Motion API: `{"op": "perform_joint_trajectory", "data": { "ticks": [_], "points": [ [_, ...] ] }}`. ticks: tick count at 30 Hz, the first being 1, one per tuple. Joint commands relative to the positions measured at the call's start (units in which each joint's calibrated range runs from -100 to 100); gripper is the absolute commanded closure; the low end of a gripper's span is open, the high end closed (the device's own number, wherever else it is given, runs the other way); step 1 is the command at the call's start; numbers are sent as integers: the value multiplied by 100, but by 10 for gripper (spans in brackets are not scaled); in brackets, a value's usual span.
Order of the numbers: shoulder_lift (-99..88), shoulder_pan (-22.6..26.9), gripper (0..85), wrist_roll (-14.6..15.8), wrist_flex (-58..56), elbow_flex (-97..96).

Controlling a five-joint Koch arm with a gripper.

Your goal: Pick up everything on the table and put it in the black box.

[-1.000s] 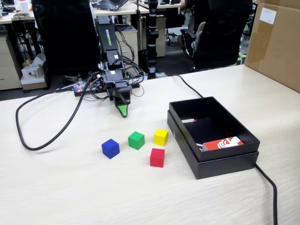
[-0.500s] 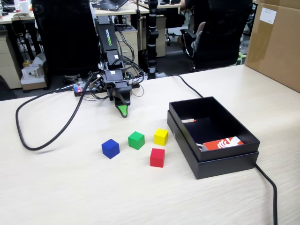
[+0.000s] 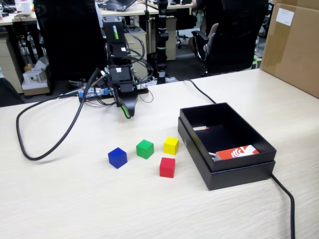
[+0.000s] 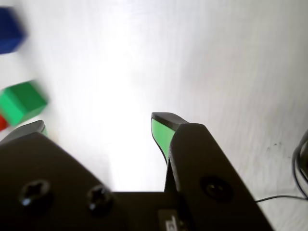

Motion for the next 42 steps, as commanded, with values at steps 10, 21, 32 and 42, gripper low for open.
{"op": "perform_joint_trajectory", "data": {
  "ticks": [10,21,32,42],
  "points": [
    [4830,-674,415,-420,-1630,4750],
    [8192,-703,414,-713,-1630,6999],
    [9397,-591,438,-747,-1630,7606],
    [9535,-606,811,-728,-1630,7733]
  ]
}}
